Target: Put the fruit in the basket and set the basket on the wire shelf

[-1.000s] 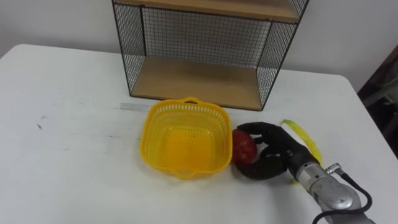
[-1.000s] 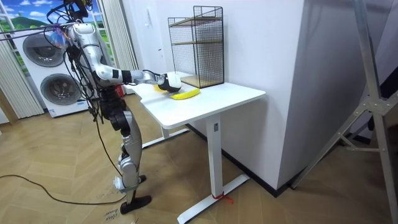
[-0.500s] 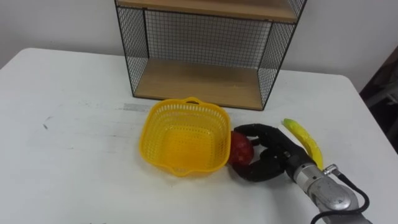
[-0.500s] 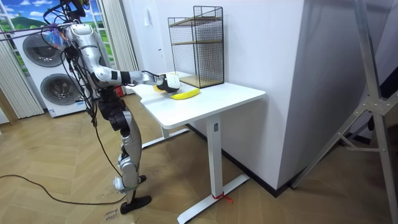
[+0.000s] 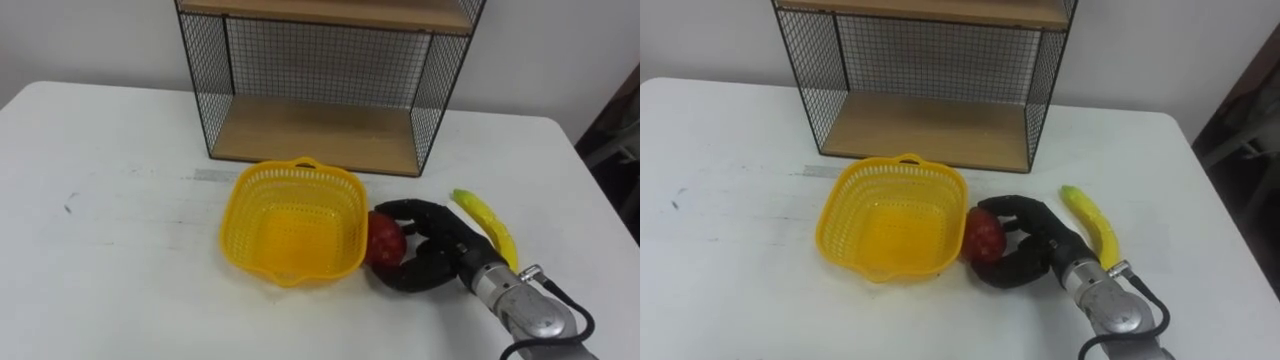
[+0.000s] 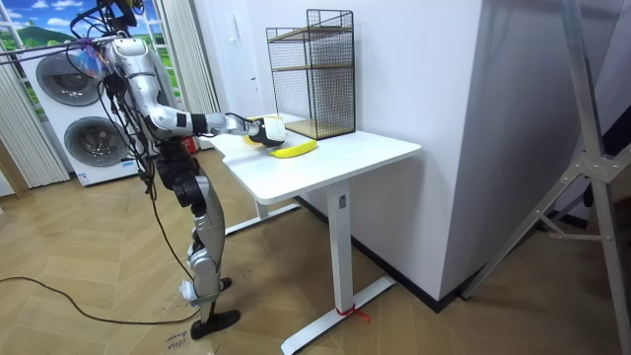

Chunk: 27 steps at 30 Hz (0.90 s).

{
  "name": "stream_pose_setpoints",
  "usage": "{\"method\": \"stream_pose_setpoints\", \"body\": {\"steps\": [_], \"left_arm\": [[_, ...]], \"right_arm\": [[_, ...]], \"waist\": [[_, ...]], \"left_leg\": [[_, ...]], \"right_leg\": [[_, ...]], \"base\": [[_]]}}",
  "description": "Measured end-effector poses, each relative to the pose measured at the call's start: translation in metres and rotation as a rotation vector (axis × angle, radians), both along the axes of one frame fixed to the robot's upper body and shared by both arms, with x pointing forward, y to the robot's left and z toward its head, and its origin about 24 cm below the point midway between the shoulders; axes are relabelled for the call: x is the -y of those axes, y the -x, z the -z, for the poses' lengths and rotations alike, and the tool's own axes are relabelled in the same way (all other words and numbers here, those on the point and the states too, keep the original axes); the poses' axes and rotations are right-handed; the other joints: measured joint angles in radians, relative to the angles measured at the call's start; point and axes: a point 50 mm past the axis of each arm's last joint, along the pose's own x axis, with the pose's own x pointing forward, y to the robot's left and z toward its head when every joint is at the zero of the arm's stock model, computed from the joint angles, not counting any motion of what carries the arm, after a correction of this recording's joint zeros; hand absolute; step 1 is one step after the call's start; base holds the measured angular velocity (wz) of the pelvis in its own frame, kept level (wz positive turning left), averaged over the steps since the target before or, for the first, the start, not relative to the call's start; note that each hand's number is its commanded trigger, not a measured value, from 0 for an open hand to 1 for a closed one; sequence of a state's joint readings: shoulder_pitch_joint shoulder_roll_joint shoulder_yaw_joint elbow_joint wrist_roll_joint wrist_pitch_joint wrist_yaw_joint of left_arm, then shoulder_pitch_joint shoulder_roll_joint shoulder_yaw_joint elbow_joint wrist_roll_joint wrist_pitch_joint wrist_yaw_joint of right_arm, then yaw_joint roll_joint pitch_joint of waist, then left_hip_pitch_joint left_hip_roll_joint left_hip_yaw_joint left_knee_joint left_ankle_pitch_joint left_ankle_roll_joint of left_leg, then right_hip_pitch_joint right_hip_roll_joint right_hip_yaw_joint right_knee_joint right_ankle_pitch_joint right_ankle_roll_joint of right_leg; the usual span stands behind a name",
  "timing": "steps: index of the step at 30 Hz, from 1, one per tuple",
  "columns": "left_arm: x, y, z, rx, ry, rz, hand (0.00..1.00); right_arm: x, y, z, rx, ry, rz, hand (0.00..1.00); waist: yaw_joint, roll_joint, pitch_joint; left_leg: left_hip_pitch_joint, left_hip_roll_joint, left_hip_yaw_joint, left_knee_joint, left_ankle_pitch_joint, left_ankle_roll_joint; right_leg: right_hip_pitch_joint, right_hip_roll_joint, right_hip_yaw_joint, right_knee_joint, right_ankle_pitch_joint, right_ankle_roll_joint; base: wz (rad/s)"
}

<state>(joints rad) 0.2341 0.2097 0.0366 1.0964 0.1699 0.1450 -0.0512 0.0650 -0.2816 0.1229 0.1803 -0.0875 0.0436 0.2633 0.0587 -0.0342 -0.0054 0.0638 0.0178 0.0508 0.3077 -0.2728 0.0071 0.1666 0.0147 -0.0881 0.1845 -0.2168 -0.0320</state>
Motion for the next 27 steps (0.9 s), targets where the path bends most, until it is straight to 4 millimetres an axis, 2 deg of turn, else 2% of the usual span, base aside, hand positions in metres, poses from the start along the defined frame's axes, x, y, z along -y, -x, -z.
{"method": "stream_pose_setpoints", "body": {"steps": [10,15,20,27], "left_arm": [[0.000,0.000,0.000,0.004,-0.006,0.038,0.00],[-0.002,0.003,0.000,0.013,-0.005,0.003,0.00],[-0.003,0.008,0.000,0.005,-0.006,-0.012,0.00],[-0.002,0.019,0.000,-0.015,-0.004,-0.027,0.00]], "right_arm": [[0.009,0.003,0.000,-0.002,-0.021,0.045,1.00],[0.015,0.002,-0.002,0.008,-0.016,0.066,1.00],[0.032,-0.001,-0.012,0.067,0.008,0.160,1.00],[0.031,-0.007,-0.033,0.170,0.018,0.166,1.00]], "waist": [[0.000,-0.009,0.0010],[-0.002,-0.016,0.0043],[-0.002,-0.014,0.0047],[-0.021,-0.010,0.0051]], "left_leg": [[0.001,-0.014,0.001,0.003,0.004,0.008],[-0.005,-0.014,0.002,-0.003,0.005,0.009],[-0.004,-0.014,0.004,-0.012,0.005,0.009],[0.001,-0.014,0.004,-0.016,0.005,0.008]], "right_leg": [[-0.006,-0.013,-0.004,0.001,-0.004,0.010],[-0.007,-0.014,-0.008,0.000,-0.004,0.010],[-0.007,-0.014,-0.007,-0.004,-0.004,0.010],[-0.004,-0.013,-0.009,-0.012,-0.003,0.010]], "base": [[0.01],[0.00],[0.00],[0.00]]}}
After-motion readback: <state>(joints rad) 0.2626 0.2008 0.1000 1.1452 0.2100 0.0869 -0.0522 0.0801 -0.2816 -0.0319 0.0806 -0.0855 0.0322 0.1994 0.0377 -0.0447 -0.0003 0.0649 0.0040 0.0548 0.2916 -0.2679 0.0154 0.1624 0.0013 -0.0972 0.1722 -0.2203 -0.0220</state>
